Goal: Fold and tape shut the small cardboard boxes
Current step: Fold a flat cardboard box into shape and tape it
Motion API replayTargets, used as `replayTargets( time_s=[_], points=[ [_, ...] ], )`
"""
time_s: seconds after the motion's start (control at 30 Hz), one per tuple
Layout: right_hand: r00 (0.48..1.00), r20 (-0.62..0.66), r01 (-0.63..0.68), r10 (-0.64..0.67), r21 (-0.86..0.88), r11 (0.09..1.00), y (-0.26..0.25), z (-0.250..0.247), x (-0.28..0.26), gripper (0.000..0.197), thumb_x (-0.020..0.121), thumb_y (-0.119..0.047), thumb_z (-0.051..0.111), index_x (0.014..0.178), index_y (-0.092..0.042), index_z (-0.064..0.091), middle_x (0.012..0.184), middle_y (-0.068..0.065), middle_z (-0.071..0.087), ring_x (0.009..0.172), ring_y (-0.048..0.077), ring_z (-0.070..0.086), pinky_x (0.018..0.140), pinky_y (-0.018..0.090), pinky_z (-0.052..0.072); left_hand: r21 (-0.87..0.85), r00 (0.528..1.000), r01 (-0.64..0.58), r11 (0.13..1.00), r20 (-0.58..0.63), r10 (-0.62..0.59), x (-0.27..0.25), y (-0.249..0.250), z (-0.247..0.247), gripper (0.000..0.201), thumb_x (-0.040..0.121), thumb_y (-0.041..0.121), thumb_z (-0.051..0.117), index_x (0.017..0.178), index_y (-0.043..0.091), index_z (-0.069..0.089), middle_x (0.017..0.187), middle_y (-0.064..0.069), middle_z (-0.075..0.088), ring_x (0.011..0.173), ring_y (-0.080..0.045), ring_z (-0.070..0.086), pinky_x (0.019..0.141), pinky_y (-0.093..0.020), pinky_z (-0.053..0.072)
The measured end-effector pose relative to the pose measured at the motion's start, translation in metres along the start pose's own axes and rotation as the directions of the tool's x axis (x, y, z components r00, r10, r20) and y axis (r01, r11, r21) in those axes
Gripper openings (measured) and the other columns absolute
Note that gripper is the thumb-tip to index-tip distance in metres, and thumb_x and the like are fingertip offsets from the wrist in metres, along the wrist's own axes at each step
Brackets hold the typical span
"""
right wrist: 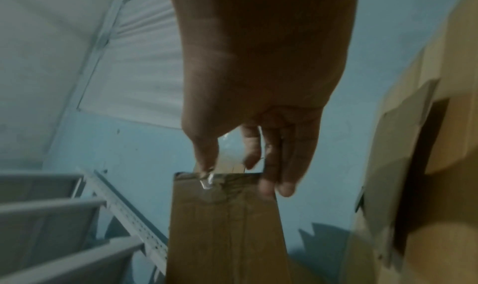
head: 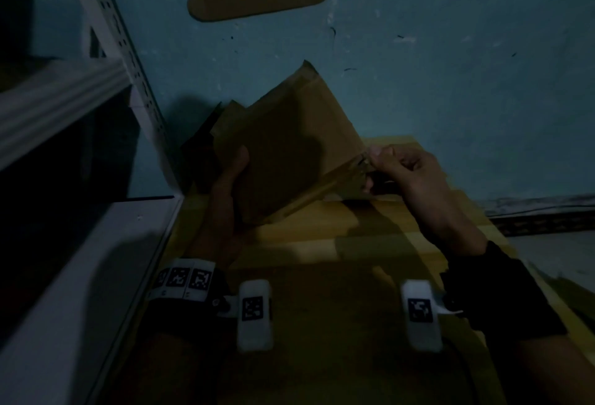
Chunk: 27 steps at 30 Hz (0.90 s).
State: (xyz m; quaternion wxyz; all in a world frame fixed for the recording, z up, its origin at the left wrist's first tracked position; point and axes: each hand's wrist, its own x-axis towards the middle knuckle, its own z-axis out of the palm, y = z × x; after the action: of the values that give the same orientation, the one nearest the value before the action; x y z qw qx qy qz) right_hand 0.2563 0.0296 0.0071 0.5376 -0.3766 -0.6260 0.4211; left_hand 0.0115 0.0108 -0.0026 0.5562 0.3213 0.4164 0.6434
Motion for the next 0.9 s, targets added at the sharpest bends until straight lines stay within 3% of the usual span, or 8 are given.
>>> replayTargets(
  time_s=[0.1, 0.27, 0.4, 0.5, 0.6, 0.73, 0.83, 0.9],
  points=[
    [0.994, -0.048, -0.097, 0.096, -0.019, 0.995, 0.002, 0.0, 0.0, 0.043, 0.099, -0.035, 0.063, 0.101, 0.008, 0.068, 0.087, 0.018, 0.075, 0.081, 0.023, 0.073, 0.077, 0.031, 0.062, 0.015, 1.0, 0.017, 1.0, 0.002, -0.017, 0.001, 0.0, 0.0, 0.057, 0.09, 0.047, 0.057, 0.14, 0.019, 0.053, 0.131, -0.006, 0.066, 0.12, -0.029, 0.062, 0.106, -0.054, 0.045],
    [0.983, -0.132, -0.143, 0.13, -0.1, 0.985, 0.007, 0.003, 0.002, 0.034, 0.098, -0.04, 0.065, 0.094, -0.006, 0.071, 0.1, 0.012, 0.074, 0.094, 0.028, 0.073, 0.086, 0.042, 0.06, 0.038, 0.999, 0.04, 0.998, -0.001, -0.04, 0.002, -0.001, 0.0, 0.051, 0.097, 0.044, 0.053, 0.14, 0.017, 0.053, 0.128, -0.008, 0.067, 0.116, -0.029, 0.064, 0.1, -0.05, 0.051],
    [0.993, -0.081, -0.085, 0.09, 0.063, 0.994, 0.005, 0.002, 0.002, 0.022, 0.099, -0.015, 0.064, 0.092, 0.005, 0.064, 0.106, 0.027, 0.071, 0.093, 0.03, 0.07, 0.089, 0.037, 0.06, 0.039, 0.999, 0.032, 0.999, -0.015, -0.031, 0.001, -0.001, 0.001, 0.05, 0.096, 0.044, 0.053, 0.139, 0.018, 0.054, 0.127, -0.007, 0.067, 0.115, -0.029, 0.063, 0.1, -0.051, 0.05],
    [0.989, -0.136, -0.049, 0.064, 0.111, 0.993, 0.003, 0.001, 0.003, 0.015, 0.095, -0.007, 0.067, 0.09, 0.007, 0.064, 0.096, 0.037, 0.066, 0.086, 0.032, 0.069, 0.082, 0.032, 0.062, 0.02, 1.0, 0.022, 1.0, 0.004, -0.022, 0.003, -0.002, 0.0, 0.041, 0.097, 0.048, 0.051, 0.131, 0.025, 0.057, 0.127, -0.003, 0.066, 0.116, -0.029, 0.062, 0.099, -0.052, 0.05],
    [0.983, -0.173, -0.029, 0.056, 0.15, 0.988, 0.002, -0.001, 0.004, 0.012, 0.095, -0.002, 0.065, 0.084, 0.002, 0.062, 0.084, 0.032, 0.062, 0.083, 0.032, 0.068, 0.082, 0.034, 0.062, -0.032, 0.997, 0.056, 0.998, 0.055, -0.055, 0.004, -0.007, -0.003, 0.05, 0.094, 0.054, 0.051, 0.135, 0.025, 0.055, 0.131, -0.006, 0.065, 0.117, -0.033, 0.063, 0.096, -0.054, 0.052],
    [0.982, -0.187, 0.016, 0.039, 0.288, 0.958, -0.003, -0.001, 0.003, 0.018, 0.097, 0.003, 0.056, 0.081, -0.002, 0.059, 0.074, 0.007, 0.071, 0.076, 0.019, 0.072, 0.079, 0.029, 0.062, -0.125, 0.984, 0.138, 0.983, 0.133, -0.121, 0.004, -0.008, -0.002, 0.054, 0.095, 0.055, 0.046, 0.139, 0.024, 0.054, 0.133, -0.011, 0.064, 0.108, -0.034, 0.067, 0.072, -0.043, 0.059],
    [0.979, -0.197, 0.012, 0.06, 0.347, 0.938, -0.004, -0.002, 0.002, 0.022, 0.096, 0.007, 0.052, 0.077, -0.002, 0.058, 0.07, 0.003, 0.069, 0.072, 0.017, 0.07, 0.075, 0.03, 0.061, -0.135, 0.98, 0.147, 0.98, 0.154, -0.126, 0.006, -0.009, 0.0, 0.057, 0.095, 0.055, 0.044, 0.141, 0.022, 0.052, 0.133, -0.011, 0.063, 0.107, -0.034, 0.068, 0.069, -0.04, 0.059],
    [0.979, -0.19, -0.009, 0.069, 0.302, 0.953, -0.003, -0.004, 0.002, 0.021, 0.096, 0.005, 0.052, 0.078, -0.002, 0.058, 0.071, 0.003, 0.069, 0.074, 0.019, 0.07, 0.076, 0.033, 0.06, -0.106, 0.979, 0.14, 0.985, 0.16, -0.122, 0.007, -0.009, 0.001, 0.06, 0.095, 0.056, 0.045, 0.142, 0.02, 0.051, 0.131, -0.012, 0.063, 0.096, -0.03, 0.071, 0.064, -0.037, 0.058]
  ],
)
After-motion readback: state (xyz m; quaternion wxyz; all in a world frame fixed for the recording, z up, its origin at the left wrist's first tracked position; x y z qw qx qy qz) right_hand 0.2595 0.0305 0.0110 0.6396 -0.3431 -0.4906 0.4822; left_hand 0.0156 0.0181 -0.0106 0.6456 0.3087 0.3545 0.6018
